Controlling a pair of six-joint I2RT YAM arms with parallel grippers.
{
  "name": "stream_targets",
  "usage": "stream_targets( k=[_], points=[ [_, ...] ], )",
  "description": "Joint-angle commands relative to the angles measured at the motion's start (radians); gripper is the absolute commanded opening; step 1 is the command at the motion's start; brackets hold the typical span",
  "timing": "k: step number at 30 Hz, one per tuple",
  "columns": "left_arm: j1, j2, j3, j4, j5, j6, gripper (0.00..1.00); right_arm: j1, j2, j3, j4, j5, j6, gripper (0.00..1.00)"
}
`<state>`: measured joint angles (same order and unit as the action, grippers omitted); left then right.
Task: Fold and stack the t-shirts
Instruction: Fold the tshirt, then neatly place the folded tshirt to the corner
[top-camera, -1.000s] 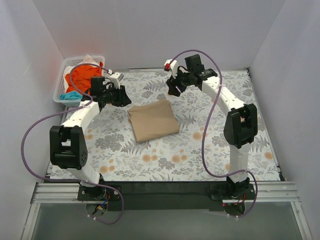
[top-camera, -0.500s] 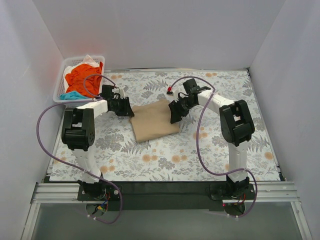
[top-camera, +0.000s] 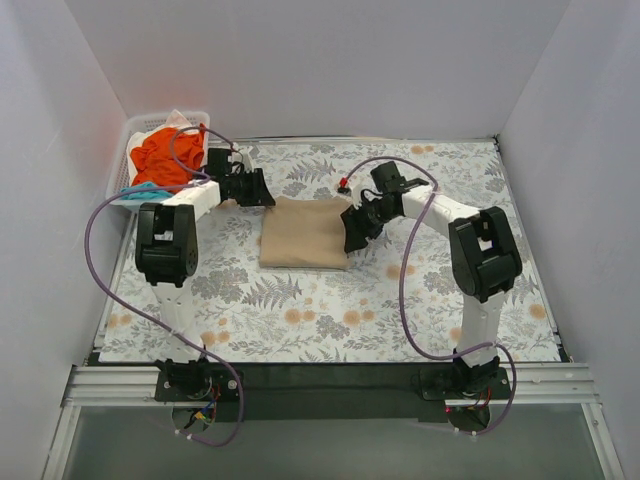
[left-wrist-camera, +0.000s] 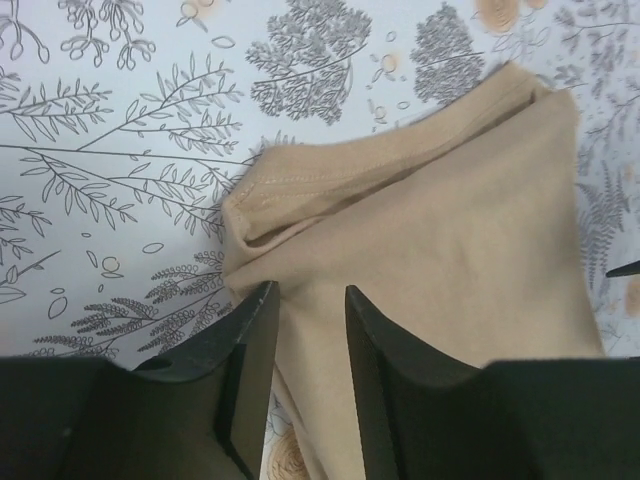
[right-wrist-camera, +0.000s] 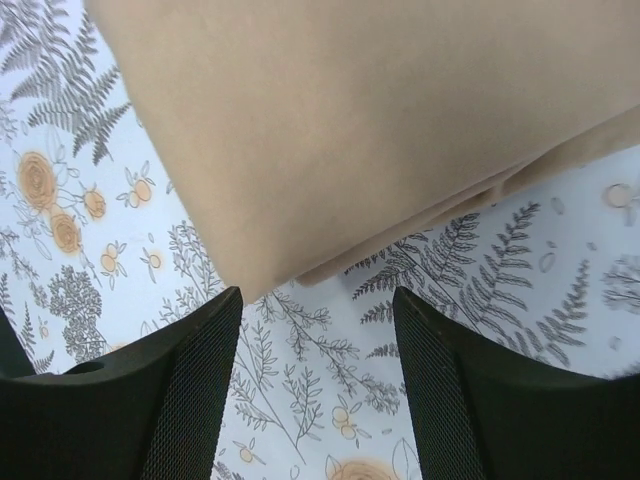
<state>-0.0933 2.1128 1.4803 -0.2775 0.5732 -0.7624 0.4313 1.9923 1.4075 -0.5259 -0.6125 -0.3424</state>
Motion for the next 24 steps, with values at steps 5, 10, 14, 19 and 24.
stream_targets(
  k=[5, 10, 14, 19, 24],
  points=[
    [0.020, -0.424, -0.156, 0.118, 0.025, -0.081, 0.43, 0.017, -0.236, 0.070, 0.046, 0.215, 0.097, 0.65],
    [0.066, -0.626, -0.265, 0.100, -0.010, -0.149, 0.50, 0.116, -0.149, 0.232, 0.024, 0.422, 0.291, 0.67],
    [0.081, -0.718, -0.282, 0.022, -0.041, -0.141, 0.51, 0.257, 0.008, 0.359, -0.037, 0.542, 0.365, 0.66],
    [0.084, -0.803, -0.327, -0.011, -0.068, -0.133, 0.51, 0.323, 0.147, 0.468, -0.045, 0.638, 0.411, 0.64],
    [0.086, -0.833, -0.374, -0.011, -0.076, -0.135, 0.52, 0.337, 0.221, 0.446, -0.063, 0.686, 0.382, 0.65]
  ],
)
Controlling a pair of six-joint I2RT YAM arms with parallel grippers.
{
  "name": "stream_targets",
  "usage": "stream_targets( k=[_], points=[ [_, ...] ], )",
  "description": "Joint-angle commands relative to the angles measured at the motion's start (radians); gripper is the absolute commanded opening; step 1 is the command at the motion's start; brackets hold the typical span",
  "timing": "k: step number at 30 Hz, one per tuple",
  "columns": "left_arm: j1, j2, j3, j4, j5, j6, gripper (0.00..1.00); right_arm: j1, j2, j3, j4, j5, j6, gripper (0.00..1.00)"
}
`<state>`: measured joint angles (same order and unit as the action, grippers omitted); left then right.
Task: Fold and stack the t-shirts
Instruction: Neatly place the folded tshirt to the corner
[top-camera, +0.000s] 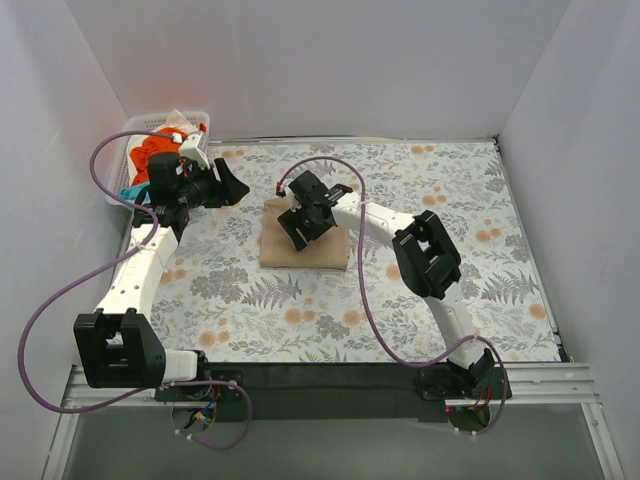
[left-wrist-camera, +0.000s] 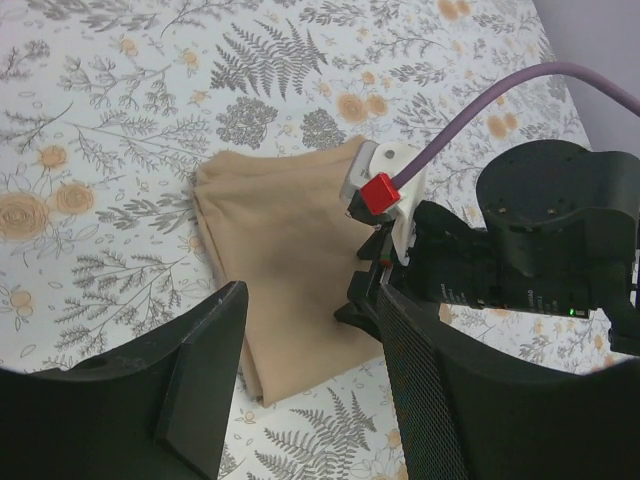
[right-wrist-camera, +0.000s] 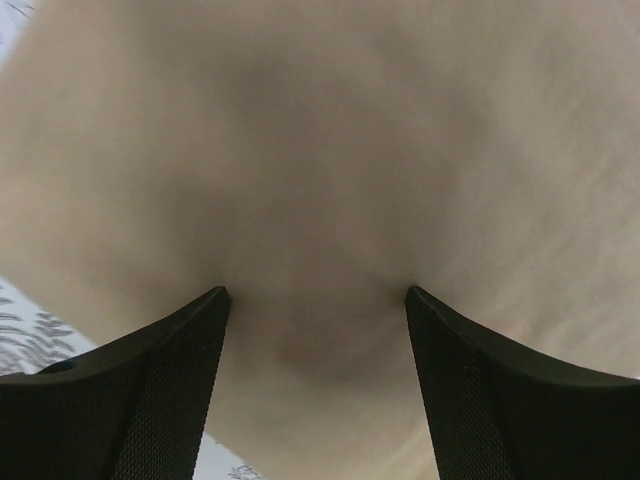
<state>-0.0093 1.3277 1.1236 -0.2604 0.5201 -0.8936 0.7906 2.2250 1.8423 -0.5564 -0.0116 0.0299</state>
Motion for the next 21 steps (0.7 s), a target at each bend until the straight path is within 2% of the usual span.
stream_targets(
  k=[1, 4, 10, 14, 17, 18, 21],
  points=[
    [0.002, -0.048, -0.022, -0.028, -0.025, -0.004, 0.52, -0.024, -0.011, -0.014, -0.033, 0.090, -0.020, 0.66],
    [0.002, -0.047, -0.031, -0.028, -0.028, -0.004, 0.52, -0.037, -0.034, -0.121, -0.036, 0.088, -0.086, 0.68],
    [0.002, -0.047, -0.042, -0.034, -0.019, 0.019, 0.52, -0.157, -0.175, -0.381, -0.036, 0.030, -0.321, 0.70],
    [0.002, -0.055, -0.047, -0.039, 0.006, 0.038, 0.52, -0.307, -0.292, -0.506, -0.039, 0.019, -0.456, 0.71],
    [0.002, -0.053, -0.041, -0.039, 0.032, 0.058, 0.52, -0.399, -0.365, -0.601, -0.036, -0.031, -0.628, 0.71],
    [0.003, -0.053, -0.039, -0.039, 0.040, 0.064, 0.52, -0.419, -0.379, -0.617, -0.037, -0.057, -0.713, 0.71],
    [0.002, -0.033, -0.016, -0.040, 0.061, 0.065, 0.52, -0.496, -0.430, -0.638, -0.034, -0.062, -0.801, 0.71]
  ],
)
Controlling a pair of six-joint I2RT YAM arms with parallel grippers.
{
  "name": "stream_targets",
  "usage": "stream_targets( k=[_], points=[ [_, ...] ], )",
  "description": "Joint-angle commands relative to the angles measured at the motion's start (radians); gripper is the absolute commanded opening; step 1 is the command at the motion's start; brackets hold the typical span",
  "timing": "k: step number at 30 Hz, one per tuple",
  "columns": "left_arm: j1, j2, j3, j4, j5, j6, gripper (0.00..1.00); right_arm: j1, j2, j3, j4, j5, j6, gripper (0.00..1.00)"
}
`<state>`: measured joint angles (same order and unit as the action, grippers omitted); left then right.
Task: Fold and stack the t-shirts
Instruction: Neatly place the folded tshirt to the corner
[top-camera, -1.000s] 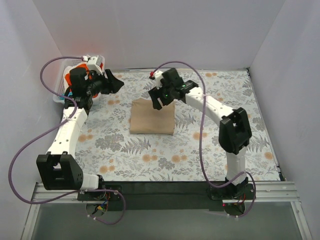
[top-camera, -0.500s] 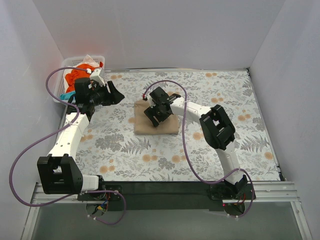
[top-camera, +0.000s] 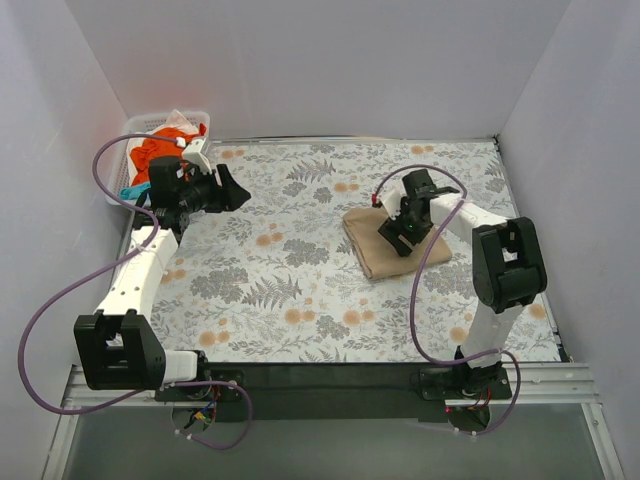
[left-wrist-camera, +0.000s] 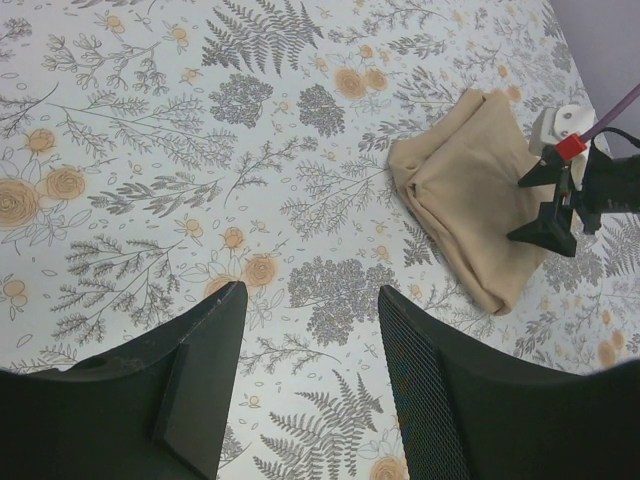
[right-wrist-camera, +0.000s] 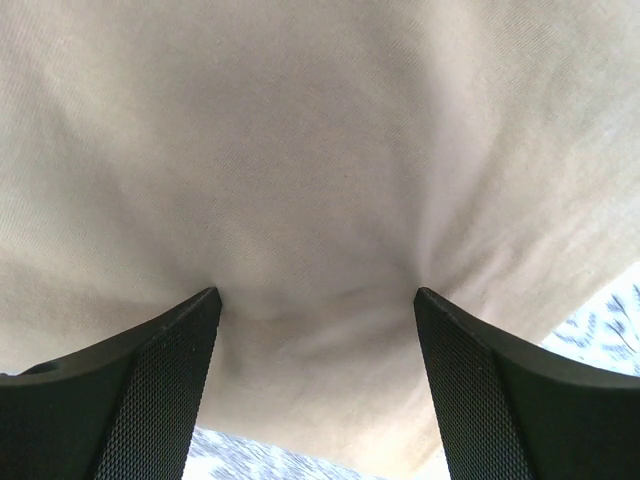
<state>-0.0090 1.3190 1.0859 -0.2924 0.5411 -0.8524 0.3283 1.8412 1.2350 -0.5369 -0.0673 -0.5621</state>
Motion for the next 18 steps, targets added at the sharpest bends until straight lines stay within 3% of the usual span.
stream_targets(
  k=[1, 5, 9, 18],
  points=[
    [0.001, -0.021, 0.031, -0.010, 0.043, 0.024, 0.52, -0.063, -0.057, -0.022, -0.055, -0.006, -0.237, 0.72],
    [0.001, -0.014, 0.060, -0.013, 0.053, 0.024, 0.52, -0.094, -0.138, 0.064, -0.093, -0.045, -0.197, 0.73],
    [0.001, -0.020, 0.078, -0.016, 0.048, 0.018, 0.52, -0.094, -0.195, 0.138, -0.173, -0.100, -0.050, 0.75],
    [0.001, -0.037, 0.071, -0.013, 0.033, 0.021, 0.52, -0.092, -0.186, 0.029, -0.175, -0.129, 0.128, 0.73]
  ],
)
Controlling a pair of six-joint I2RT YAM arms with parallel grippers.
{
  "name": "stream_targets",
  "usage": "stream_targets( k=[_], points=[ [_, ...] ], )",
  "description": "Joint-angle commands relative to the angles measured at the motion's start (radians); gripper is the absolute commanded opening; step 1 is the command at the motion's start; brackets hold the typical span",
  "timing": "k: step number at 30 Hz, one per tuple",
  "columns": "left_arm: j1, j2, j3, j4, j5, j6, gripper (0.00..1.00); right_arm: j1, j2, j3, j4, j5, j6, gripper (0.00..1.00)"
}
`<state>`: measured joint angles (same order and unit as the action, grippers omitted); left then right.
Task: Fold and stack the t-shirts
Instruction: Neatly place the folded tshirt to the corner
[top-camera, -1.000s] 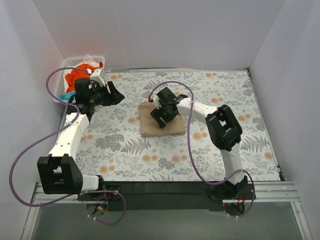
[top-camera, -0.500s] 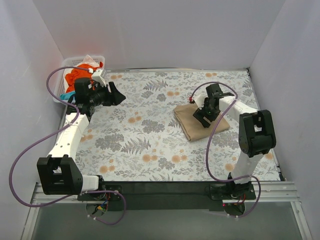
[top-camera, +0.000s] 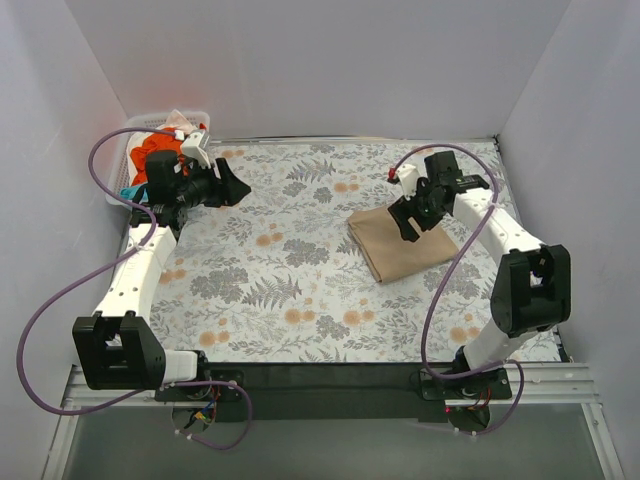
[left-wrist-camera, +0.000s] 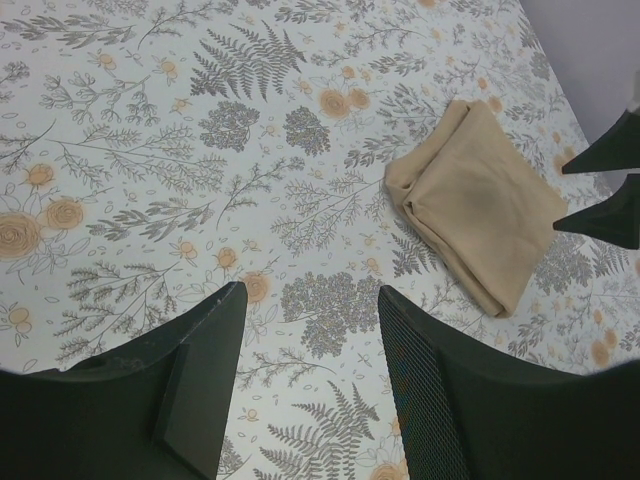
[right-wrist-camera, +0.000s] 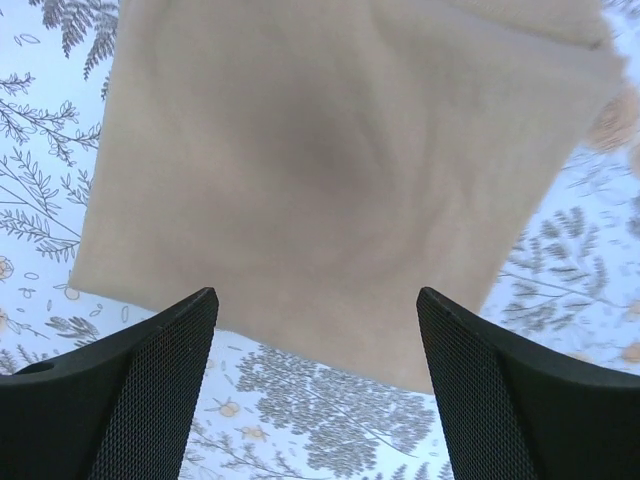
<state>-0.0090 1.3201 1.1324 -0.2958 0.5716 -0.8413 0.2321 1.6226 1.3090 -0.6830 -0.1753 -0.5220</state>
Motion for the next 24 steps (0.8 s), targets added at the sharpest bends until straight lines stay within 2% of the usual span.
stream_targets(
  k=[1, 5, 11, 16, 24],
  points=[
    [0.001, -0.039, 0.023, -0.008, 0.002, 0.010, 0.52, 0.003, 0.039, -0.062, 0.000, -0.017, 0.097, 0.73],
    [0.001, -0.045, 0.009, -0.003, -0.001, 0.015, 0.52, 0.007, 0.069, -0.161, 0.091, 0.052, 0.126, 0.72],
    [0.001, -0.039, 0.003, 0.003, -0.004, 0.016, 0.52, 0.001, 0.181, -0.169, 0.163, 0.171, 0.210, 0.71],
    [0.001, -0.041, -0.006, 0.003, -0.009, 0.016, 0.52, -0.068, 0.316, -0.030, 0.177, 0.267, 0.277, 0.71],
    [0.001, -0.050, -0.017, -0.023, -0.039, 0.039, 0.52, -0.215, 0.532, 0.272, 0.162, 0.277, 0.272, 0.72]
  ],
)
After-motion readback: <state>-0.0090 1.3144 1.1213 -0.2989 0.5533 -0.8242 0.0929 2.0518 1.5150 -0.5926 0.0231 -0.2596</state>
